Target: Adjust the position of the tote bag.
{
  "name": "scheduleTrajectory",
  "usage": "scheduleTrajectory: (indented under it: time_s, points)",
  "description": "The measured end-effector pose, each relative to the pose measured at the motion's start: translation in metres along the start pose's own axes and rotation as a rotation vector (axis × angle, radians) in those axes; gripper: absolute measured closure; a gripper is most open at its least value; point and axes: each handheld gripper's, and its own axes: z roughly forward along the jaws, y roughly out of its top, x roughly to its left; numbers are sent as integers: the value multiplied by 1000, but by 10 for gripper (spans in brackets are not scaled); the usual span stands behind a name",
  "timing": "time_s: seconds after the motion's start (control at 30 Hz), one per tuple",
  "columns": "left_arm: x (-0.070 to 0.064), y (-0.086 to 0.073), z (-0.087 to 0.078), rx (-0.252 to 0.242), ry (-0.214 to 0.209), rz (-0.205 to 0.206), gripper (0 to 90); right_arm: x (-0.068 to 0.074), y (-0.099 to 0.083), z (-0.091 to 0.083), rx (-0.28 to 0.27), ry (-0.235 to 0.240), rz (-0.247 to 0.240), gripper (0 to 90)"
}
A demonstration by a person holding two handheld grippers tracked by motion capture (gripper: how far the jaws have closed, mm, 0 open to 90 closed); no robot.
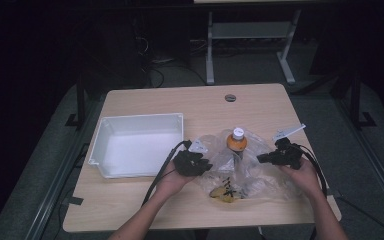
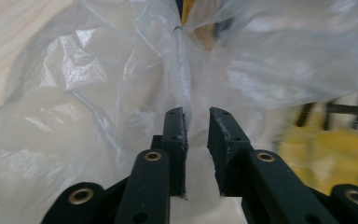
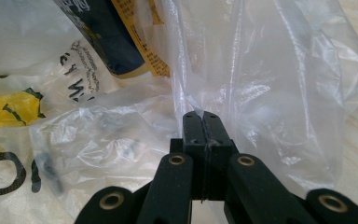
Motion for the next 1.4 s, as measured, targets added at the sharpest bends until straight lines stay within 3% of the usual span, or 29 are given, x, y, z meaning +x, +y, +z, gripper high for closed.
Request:
scheduleTrajectory:
  time_s: [0.17,0.43,0.73,0.87,0.97,1.13,1.23,1.4]
  points:
    - [1,6,-21,-40,-15,-5,721,3,1,0,-9,-8,-9,896]
    - [-6,26,-48,-85,-73,37,673,7,2,-2,-21,-22,-20,896]
    - [-23,52,-62,-134,-147,95,623,8,2,-1,-22,-28,-30,897]
    - [-28,58,-62,-156,-186,102,589,9,3,-1,-25,-31,-32,896]
    - [-31,63,-59,-152,-170,123,542,9,3,-1,-27,-32,-34,896]
    - [-31,67,-42,-138,-158,113,498,9,3,-1,-29,-37,-38,896]
    - [-30,66,-30,-106,-144,111,577,10,3,-1,-28,-36,-42,896]
    - [-27,52,-10,-54,-115,109,793,9,3,0,-23,-34,-41,896]
